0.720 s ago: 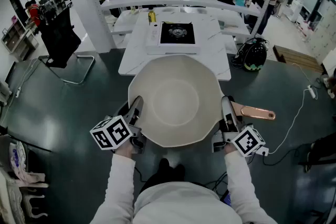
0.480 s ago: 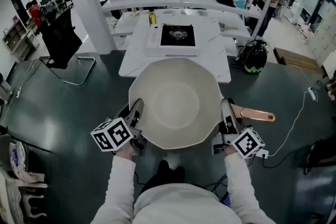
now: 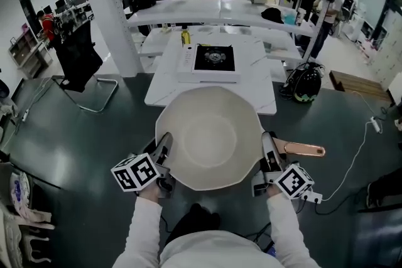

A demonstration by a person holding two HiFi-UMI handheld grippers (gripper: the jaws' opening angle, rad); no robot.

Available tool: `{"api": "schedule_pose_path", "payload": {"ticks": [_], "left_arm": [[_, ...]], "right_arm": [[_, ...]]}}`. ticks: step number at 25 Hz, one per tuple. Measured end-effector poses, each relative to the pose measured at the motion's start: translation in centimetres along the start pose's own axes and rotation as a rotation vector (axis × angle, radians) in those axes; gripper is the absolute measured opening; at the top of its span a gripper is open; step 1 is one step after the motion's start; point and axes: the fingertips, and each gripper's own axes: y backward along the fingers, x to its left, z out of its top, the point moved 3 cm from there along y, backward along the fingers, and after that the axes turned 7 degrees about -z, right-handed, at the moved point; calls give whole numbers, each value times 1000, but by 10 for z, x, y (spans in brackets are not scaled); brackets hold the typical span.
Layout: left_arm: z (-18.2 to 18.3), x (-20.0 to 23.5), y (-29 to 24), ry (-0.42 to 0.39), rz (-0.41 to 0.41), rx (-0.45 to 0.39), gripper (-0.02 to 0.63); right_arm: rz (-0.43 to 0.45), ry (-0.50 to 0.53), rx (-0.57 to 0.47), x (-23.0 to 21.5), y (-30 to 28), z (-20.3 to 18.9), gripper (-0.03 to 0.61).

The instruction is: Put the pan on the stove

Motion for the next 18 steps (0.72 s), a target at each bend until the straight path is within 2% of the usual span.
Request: {"api": "schedule_pose_path", "payload": {"ticks": [3,7,11,18], "left_arm": [[1,3,-3,4,8,0,112],[7,8,-13,6,13,-2,112],[18,17,-30,1,10,-6,114],[39,51,-79,5,1,8,114]], "right_arm": [[-23,-3,14,-4,-6,-1,183],[17,6,15,0,-22,3,181],[-14,-39,25,-11,-42,-2,183],[-12,15,25,-26,-100,-2,183]]}}
